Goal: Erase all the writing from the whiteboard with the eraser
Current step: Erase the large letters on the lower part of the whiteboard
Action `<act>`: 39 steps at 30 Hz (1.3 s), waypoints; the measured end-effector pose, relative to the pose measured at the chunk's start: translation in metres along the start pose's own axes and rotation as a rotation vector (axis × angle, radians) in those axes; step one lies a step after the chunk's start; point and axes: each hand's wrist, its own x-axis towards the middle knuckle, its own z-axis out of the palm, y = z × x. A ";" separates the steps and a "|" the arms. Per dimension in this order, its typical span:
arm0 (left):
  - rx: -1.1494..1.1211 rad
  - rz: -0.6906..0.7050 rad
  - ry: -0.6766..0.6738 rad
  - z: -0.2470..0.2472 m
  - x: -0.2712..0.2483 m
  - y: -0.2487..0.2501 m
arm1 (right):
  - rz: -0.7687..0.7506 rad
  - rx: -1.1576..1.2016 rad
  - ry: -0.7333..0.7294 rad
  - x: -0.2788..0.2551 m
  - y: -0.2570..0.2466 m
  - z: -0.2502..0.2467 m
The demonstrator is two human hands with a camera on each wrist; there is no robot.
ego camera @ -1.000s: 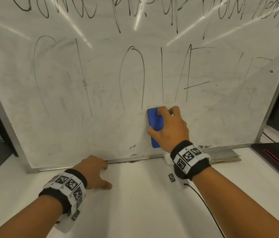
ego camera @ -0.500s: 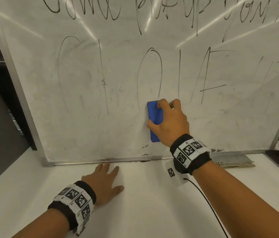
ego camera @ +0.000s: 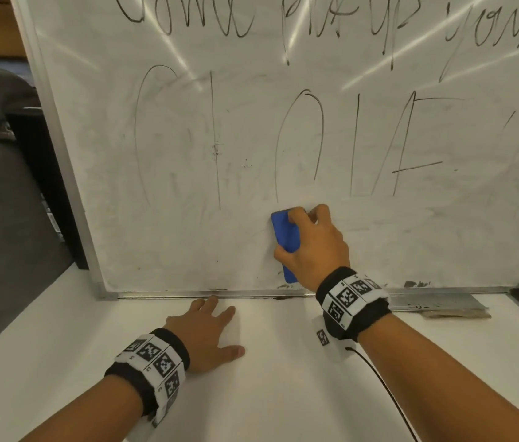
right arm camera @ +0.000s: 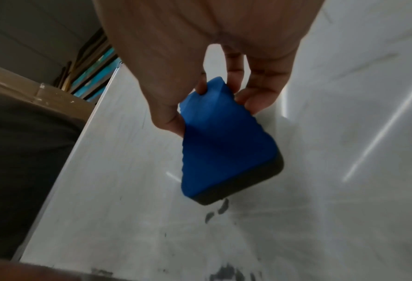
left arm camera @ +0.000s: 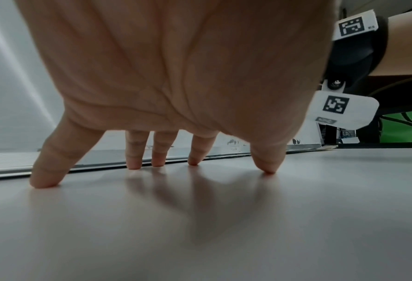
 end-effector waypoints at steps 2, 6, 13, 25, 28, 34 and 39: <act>0.001 0.004 0.004 0.000 0.001 -0.001 | 0.006 0.025 0.039 0.007 -0.005 -0.002; -0.002 0.011 0.035 -0.001 0.003 -0.003 | 0.001 0.083 0.122 0.025 -0.017 -0.011; -0.030 0.018 0.032 -0.003 0.003 -0.004 | -0.025 0.038 0.060 0.014 -0.020 0.000; -0.085 0.045 0.066 -0.011 0.002 -0.015 | -0.017 0.077 0.098 0.018 -0.035 0.006; -0.098 0.053 0.100 -0.011 0.002 -0.026 | -0.040 0.093 0.137 0.029 -0.052 0.003; -0.123 -0.015 0.125 -0.005 -0.004 -0.053 | -0.055 0.028 -0.043 0.013 -0.069 0.024; -0.163 -0.059 0.162 0.002 -0.006 -0.069 | -0.077 0.064 0.062 0.038 -0.093 0.013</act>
